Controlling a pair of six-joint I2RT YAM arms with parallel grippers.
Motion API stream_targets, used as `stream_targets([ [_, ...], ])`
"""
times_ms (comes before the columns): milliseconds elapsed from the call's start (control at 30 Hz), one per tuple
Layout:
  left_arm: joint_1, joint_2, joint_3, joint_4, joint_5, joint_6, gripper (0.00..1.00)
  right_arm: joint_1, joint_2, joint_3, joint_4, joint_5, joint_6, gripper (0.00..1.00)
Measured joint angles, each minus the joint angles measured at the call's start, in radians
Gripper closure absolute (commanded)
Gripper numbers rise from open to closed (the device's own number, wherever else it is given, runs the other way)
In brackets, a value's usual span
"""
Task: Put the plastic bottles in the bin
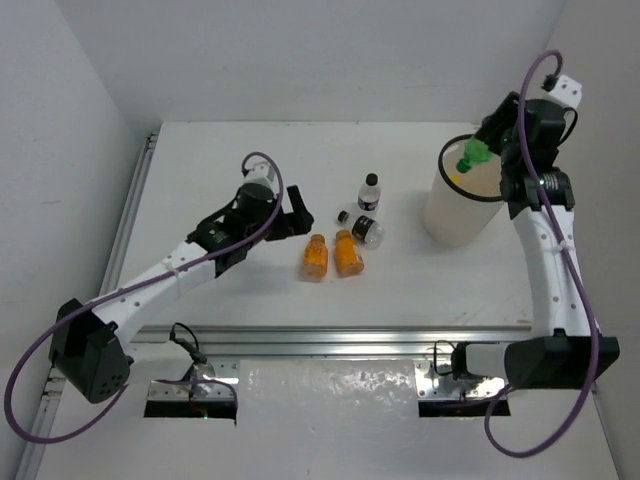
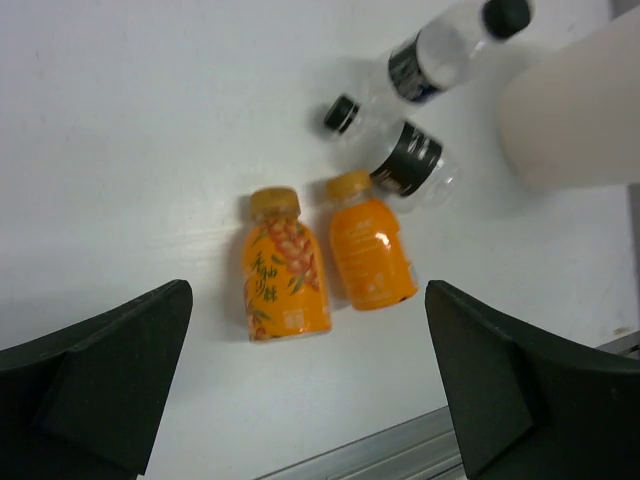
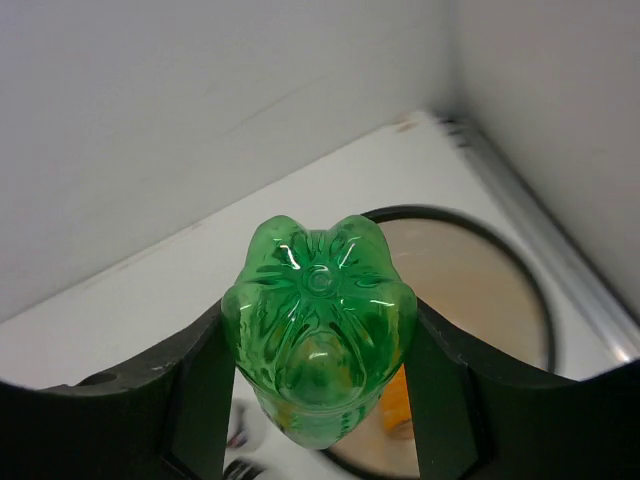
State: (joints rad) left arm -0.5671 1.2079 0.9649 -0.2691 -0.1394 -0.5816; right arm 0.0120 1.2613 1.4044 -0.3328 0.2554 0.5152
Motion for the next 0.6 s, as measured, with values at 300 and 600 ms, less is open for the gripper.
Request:
stream_targets([
  [300,-0.135,0.179,0.0,-0.056,-0.083,-0.023,0.0,-0.121,0.241,0.15,-0.134,0.158,-0.056,0.01],
  [600,-0.153,0.407,0.027,-0.038,-0.073,-0.017,0.1,-0.111,0.053,0.077,-0.192,0.008,-0.051,0.01],
])
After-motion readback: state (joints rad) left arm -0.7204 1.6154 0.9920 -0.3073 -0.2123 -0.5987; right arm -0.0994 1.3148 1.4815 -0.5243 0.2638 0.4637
